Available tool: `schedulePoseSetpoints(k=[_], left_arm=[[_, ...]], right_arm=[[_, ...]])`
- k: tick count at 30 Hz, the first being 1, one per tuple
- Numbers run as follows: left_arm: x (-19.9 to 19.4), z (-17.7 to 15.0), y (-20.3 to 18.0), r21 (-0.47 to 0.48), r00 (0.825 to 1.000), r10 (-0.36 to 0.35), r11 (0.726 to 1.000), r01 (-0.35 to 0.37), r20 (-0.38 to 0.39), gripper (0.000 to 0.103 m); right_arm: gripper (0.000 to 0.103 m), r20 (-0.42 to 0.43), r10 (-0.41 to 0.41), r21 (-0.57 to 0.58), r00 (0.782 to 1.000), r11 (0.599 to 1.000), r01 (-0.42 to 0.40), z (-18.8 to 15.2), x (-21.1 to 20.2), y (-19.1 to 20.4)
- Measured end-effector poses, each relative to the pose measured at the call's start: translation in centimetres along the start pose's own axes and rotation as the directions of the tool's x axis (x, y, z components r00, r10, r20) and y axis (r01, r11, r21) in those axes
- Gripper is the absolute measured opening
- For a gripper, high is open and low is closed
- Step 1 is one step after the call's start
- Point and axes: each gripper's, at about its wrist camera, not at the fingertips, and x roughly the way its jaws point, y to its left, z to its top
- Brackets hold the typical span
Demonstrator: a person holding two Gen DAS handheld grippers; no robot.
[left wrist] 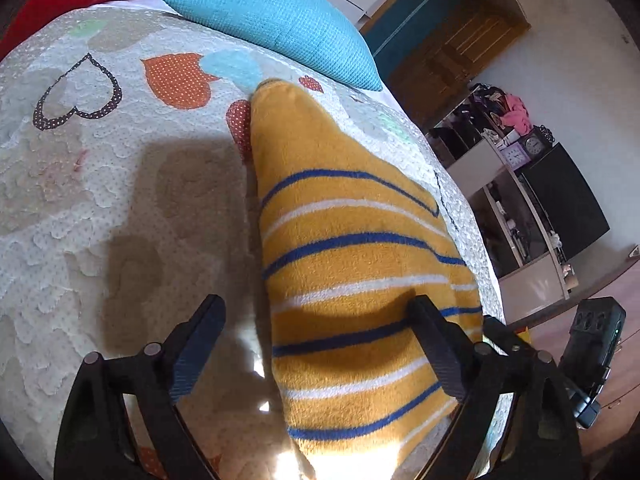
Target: Fold small clothes
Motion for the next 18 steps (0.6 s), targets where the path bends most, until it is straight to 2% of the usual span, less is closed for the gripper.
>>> schedulePoseSetpoints(k=[1, 2, 4, 6, 7, 8, 9, 10, 12, 15, 17, 18], left_arm=[[0.3, 0.3, 0.2, -0.001, 1.000, -0.008, 1.000, 0.008, -0.004, 0.099], [0.8, 0.5, 0.3, -0.004, 1.000, -0.020, 1.000, 0.019, -0.016, 0.100], [2.2, 0.7, 0.4, -0.030, 0.996, -0.059, 0.998, 0.057, -0.068, 0.102], [3.4, 0.6, -0.3, -0.018, 0.991, -0.059, 0.998, 0.057, -0.119, 0.101], [3.4, 0.7, -0.8, -0.001, 0.991, -0.064, 0.998, 0.065, -0.119, 0.085], [3.2, 0.7, -1.2, 0.003, 0.986, -0.093, 0.996, 0.095, -0.138, 0.072], [2.9, 0.8, -1.5, 0.001, 0.986, -0.081, 0.997, 0.082, -0.147, 0.066], [2.2, 1.0, -1.8, 0.008, 0.987, -0.073, 0.997, 0.075, -0.141, 0.058], [0.4, 1.6, -2.6, 0.029, 0.989, -0.077, 0.996, 0.081, -0.125, 0.053], [-2.1, 2.4, -3.8, 0.081, 0.997, -0.027, 0.996, 0.033, -0.070, 0.053], [-2.8, 2.5, -4.1, 0.092, 0.998, -0.004, 0.996, 0.010, -0.065, 0.056], [-2.5, 2.2, -4.1, 0.089, 0.997, 0.030, 0.996, -0.024, -0.074, 0.064]], right_arm=[[0.103, 0.024, -0.002, 0.012, 1.000, 1.000, 0.001, 0.7, 0.2, -0.4], [0.103, 0.035, -0.008, 0.026, 0.999, 1.000, 0.007, 1.2, 0.8, -1.1], [0.103, -0.022, 0.006, 0.067, 1.000, 0.998, -0.005, 2.7, 3.8, -2.3], [0.101, -0.081, 0.079, 0.148, 0.994, 0.987, -0.066, 3.2, 7.2, -3.7], [0.098, -0.078, 0.123, 0.193, 0.989, 0.976, -0.106, 3.3, 8.3, -4.0], [0.074, -0.060, 0.145, 0.210, 0.988, 0.969, -0.129, 3.5, 8.6, -3.7], [0.049, -0.068, 0.224, 0.234, 0.972, 0.951, -0.202, 3.7, 9.0, -3.2], [0.044, -0.094, 0.306, 0.281, 0.947, 0.921, -0.270, 4.0, 9.6, -2.7], [0.043, -0.082, 0.306, 0.229, 0.948, 0.932, -0.281, 5.1, 8.8, -0.6], [0.037, -0.028, 0.385, 0.188, 0.922, 0.908, -0.374, 5.9, 6.5, 1.4], [0.037, 0.013, 0.369, 0.161, 0.929, 0.916, -0.367, 5.5, 5.4, 1.5], [0.037, 0.021, 0.315, 0.149, 0.949, 0.937, -0.315, 4.9, 5.0, 1.5]])
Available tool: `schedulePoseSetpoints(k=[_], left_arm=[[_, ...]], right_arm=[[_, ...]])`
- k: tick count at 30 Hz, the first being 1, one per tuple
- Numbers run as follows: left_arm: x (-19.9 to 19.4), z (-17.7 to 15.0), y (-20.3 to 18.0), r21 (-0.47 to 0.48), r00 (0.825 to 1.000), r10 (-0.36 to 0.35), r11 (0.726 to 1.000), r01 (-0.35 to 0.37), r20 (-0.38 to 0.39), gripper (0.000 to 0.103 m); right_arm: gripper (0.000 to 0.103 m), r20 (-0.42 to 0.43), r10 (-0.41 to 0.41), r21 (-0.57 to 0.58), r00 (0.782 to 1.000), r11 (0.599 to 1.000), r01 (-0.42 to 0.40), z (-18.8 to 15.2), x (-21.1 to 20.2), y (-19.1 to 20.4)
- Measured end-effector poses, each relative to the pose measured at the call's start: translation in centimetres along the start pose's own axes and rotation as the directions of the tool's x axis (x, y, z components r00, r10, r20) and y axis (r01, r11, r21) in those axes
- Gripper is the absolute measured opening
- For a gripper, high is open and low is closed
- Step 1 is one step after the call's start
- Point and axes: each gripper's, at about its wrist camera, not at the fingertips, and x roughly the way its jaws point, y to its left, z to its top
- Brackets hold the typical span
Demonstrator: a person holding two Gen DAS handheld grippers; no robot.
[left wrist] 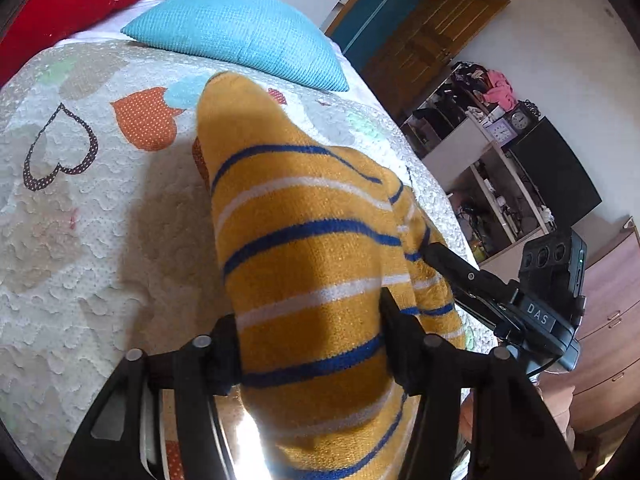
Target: Fold small clothes
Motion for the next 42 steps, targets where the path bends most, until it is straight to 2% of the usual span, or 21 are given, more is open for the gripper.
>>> schedulePoseSetpoints(k=[1, 2, 3, 4, 6, 7, 10, 13, 18, 20, 21, 22, 23, 26, 29, 30, 31, 32, 35, 40, 42], left_arm=[[0.7, -0.3, 0.2, 0.001, 0.999, 0.044, 0.999, -0.044, -0.012, 0.072], [1.8, -0.9, 0.3, 0.013, 0.993, 0.113, 0.994, -0.113, -0.032, 0.074], [2.8, -1.6, 0.7, 0.025, 0.981, 0.186, 0.982, -0.185, -0.054, 0.075], [3.1, -2.4, 1.2, 0.026, 0.972, 0.230, 0.973, -0.229, -0.047, 0.075], [1.1, -3.5, 2.2, -0.006, 0.984, 0.180, 0.984, -0.180, 0.005, 0.075], [0.0, -4.1, 2.5, -0.022, 0.986, 0.166, 0.986, -0.165, 0.021, 0.075], [-4.4, -6.5, 2.9, -0.042, 0.964, 0.229, 0.973, -0.225, 0.137, 0.078], [-8.2, -8.8, 2.3, -0.033, 0.908, 0.323, 0.945, -0.326, 0.268, 0.084], [-14.2, -11.9, 0.6, -0.033, 0.732, 0.455, 0.859, -0.511, 0.508, 0.103], [-15.9, -12.4, -0.1, -0.033, 0.689, 0.467, 0.840, -0.542, 0.554, 0.103], [-16.7, -12.8, -0.1, -0.036, 0.681, 0.469, 0.837, -0.546, 0.563, 0.103], [-17.5, -13.2, 0.0, -0.031, 0.688, 0.458, 0.843, -0.537, 0.563, 0.103], [-18.0, -13.3, 0.0, -0.023, 0.698, 0.441, 0.853, -0.521, 0.564, 0.103], [-19.6, -14.1, 0.4, -0.034, 0.698, 0.435, 0.861, -0.508, 0.569, 0.103], [-19.7, -14.8, 0.9, -0.036, 0.727, 0.428, 0.872, -0.488, 0.537, 0.103], [-19.4, -15.2, 0.9, -0.041, 0.729, 0.432, 0.872, -0.487, 0.531, 0.103], [-19.4, -15.5, 0.9, -0.046, 0.728, 0.441, 0.868, -0.494, 0.524, 0.103], [-19.3, -15.9, 0.9, -0.049, 0.724, 0.452, 0.863, -0.503, 0.521, 0.103], [-19.4, -17.1, 0.4, -0.041, 0.722, 0.456, 0.858, -0.513, 0.520, 0.103], [-18.4, -19.0, -0.5, -0.035, 0.780, 0.433, 0.882, -0.470, 0.453, 0.103], [-17.7, -19.9, -0.9, -0.051, 0.778, 0.468, 0.867, -0.495, 0.418, 0.103]], right_arm=[[0.037, 0.007, -0.095, -0.012, 0.995, 0.995, 0.095, -0.4, 0.1, -0.5], [0.037, 0.002, -0.217, -0.029, 0.976, 0.976, 0.217, -0.8, 0.6, -1.1], [0.037, -0.011, -0.342, -0.047, 0.940, 0.939, 0.341, -1.3, 1.0, -1.9], [0.037, -0.031, -0.405, -0.049, 0.914, 0.914, 0.404, -1.7, 1.1, -2.9], [0.037, -0.030, -0.355, -0.001, 0.934, 0.935, 0.355, -2.4, -0.5, -3.7], [0.037, -0.003, -0.361, -0.003, 0.933, 0.933, 0.361, -2.4, -1.6, -3.4], [0.038, 0.088, -0.343, -0.040, 0.935, 0.937, 0.347, -2.0, -4.6, -0.7], [0.038, 0.137, -0.267, -0.101, 0.954, 0.954, 0.282, -1.1, -5.3, 3.1], [0.038, 0.046, -0.168, -0.248, 0.985, 0.953, 0.174, -2.6, -0.2, 8.7], [0.038, -0.060, -0.129, -0.257, 0.990, 0.960, 0.109, -3.6, 3.0, 8.9], [0.038, -0.089, -0.181, -0.267, 0.979, 0.952, 0.152, -4.3, 4.3, 8.6], [0.034, -0.058, -0.313, -0.295, 0.948, 0.912, 0.283, -4.8, 5.2, 7.8], [0.034, -0.015, -0.373, -0.306, 0.928, 0.885, 0.351, -5.1, 5.4, 7.0], [0.023, 0.049, -0.429, -0.226, 0.902, 0.875, 0.428, -5.4, 3.7, 4.6], [0.029, 0.067, -0.402, -0.180, 0.913, 0.895, 0.408, -5.9, 0.7, 4.6], [0.036, 0.078, -0.406, -0.173, 0.910, 0.894, 0.414, -6.4, -0.5, 4.9], [0.052, 0.096, -0.425, -0.169, 0.900, 0.884, 0.436, -6.9, -1.7, 5.2], [0.059, 0.116, -0.428, -0.165, 0.896, 0.882, 0.442, -7.5, -3.0, 5.5], [0.060, 0.147, -0.398, -0.153, 0.906, 0.895, 0.418, -9.6, -6.4, 6.4], [0.066, 0.178, -0.427, -0.176, 0.887, 0.873, 0.456, -13.5, -9.6, 7.7], [0.067, 0.173, -0.431, -0.180, 0.885, 0.870, 0.459, -15.0, -10.3, 8.0]])
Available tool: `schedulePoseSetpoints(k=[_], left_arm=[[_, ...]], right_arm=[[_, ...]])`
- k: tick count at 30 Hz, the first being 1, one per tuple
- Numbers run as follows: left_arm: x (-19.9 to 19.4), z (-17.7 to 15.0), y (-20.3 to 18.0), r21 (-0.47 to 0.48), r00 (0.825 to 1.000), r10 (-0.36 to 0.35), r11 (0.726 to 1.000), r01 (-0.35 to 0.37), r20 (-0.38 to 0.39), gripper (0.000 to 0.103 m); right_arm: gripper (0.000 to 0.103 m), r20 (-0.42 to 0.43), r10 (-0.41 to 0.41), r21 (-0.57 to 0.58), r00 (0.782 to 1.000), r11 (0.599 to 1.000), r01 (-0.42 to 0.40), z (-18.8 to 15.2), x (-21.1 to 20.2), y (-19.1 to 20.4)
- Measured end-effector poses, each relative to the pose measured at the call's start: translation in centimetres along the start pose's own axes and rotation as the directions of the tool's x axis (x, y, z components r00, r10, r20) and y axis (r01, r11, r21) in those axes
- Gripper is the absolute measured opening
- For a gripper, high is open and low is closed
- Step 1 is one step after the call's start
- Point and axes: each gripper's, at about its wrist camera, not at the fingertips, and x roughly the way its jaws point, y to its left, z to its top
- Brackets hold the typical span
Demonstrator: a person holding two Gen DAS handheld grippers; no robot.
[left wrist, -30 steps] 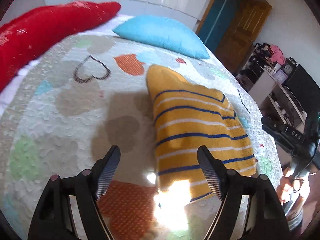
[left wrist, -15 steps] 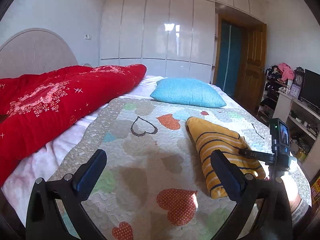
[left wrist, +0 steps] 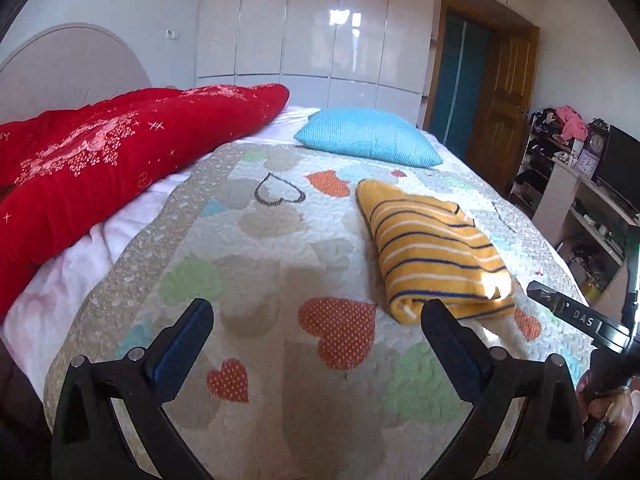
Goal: Fold small clothes
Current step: 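Release the folded sweater and withdraw both grippers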
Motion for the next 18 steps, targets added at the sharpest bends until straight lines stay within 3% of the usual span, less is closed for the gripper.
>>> schedulePoseSetpoints(k=[8, 13, 18], left_arm=[[-0.9, -2.5, -2.2, 0.063, 0.999, 0.024, 0.998, -0.021, -0.045, 0.103], [1.3, -3.7, -2.5, 0.051, 0.989, 0.017, 0.999, -0.010, -0.146, 0.103], [2.8, -4.9, -2.8, 0.078, 0.979, 0.049, 0.996, -0.034, -0.198, 0.103]], right_arm=[[0.073, -0.025, 0.003, 0.000, 1.000, 1.000, -0.003, -3.2, -1.7, 0.4], [0.076, -0.035, -0.023, 0.011, 0.999, 1.000, 0.023, -3.8, -1.2, -0.1], [0.076, -0.067, -0.055, 0.014, 0.996, 0.998, 0.056, -4.9, -0.4, -0.7]])
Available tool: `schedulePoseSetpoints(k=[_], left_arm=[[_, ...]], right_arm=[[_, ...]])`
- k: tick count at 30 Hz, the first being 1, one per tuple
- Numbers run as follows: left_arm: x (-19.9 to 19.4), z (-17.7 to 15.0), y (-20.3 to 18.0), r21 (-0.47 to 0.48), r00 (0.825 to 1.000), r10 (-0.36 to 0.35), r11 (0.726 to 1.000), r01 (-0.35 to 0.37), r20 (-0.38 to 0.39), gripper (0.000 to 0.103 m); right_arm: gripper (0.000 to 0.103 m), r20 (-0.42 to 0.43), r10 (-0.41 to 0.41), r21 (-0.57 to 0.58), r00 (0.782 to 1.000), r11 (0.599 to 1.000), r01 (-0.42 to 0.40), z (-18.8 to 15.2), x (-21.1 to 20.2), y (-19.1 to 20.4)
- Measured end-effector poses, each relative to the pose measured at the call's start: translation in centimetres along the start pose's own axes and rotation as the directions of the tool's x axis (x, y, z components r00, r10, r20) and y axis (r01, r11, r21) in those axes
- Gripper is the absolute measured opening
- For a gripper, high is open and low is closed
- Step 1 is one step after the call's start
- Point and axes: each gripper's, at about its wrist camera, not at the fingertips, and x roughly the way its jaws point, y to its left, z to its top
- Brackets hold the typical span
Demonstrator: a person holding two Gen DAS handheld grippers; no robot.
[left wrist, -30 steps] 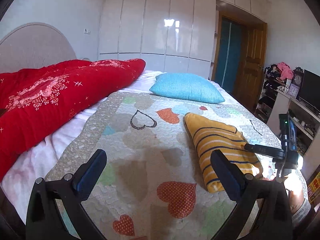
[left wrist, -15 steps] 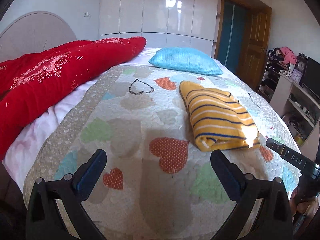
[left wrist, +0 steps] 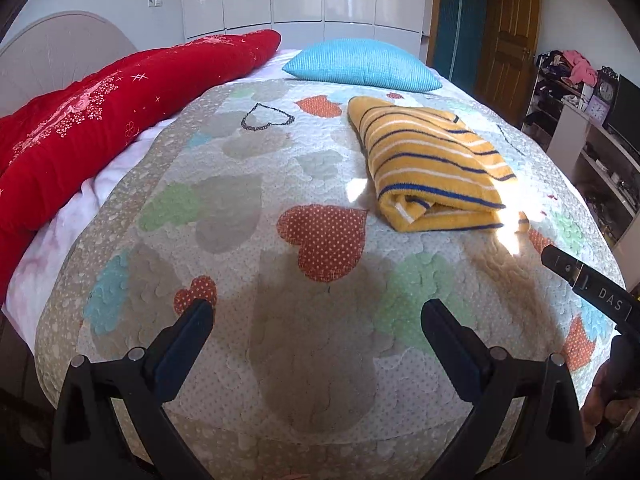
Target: Fold small clothes
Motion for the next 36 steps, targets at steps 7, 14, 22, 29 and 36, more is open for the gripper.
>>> schedulePoseSetpoints(k=[7, 14, 22, 29, 36], left_arm=[[1.2, -0.6, -0.5, 0.022, 0.998, 0.038, 0.999, -0.037, -0.046, 0.103], [3.6, -2.0, -0.8, 0.028, 0.989, 0.034, 0.999, -0.030, -0.146, 0.103], [5.2, -3.1, -1.0, 0.025, 0.979, 0.040, 0.999, -0.035, -0.202, 0.103], [5.4, -3.3, -0.9, 0.019, 0.977, 0.037, 0.999, -0.034, -0.210, 0.103], [5.6, -3.4, -0.7, 0.012, 0.976, 0.029, 1.000, -0.027, -0.216, 0.103]], right_arm=[[0.076, -0.004, -0.024, -0.024, 1.000, 0.999, 0.024, -0.5, 0.0, 0.2], [0.078, -0.014, -0.039, -0.036, 0.999, 0.999, 0.039, -0.8, 0.3, 0.4], [0.079, -0.042, -0.047, -0.032, 0.998, 0.998, 0.045, -1.3, 1.0, 0.1], [0.079, -0.060, -0.048, -0.029, 0.997, 0.998, 0.047, -1.5, 1.3, 0.1], [0.080, -0.071, -0.049, -0.036, 0.996, 0.998, 0.046, -1.8, 1.6, 0.3]])
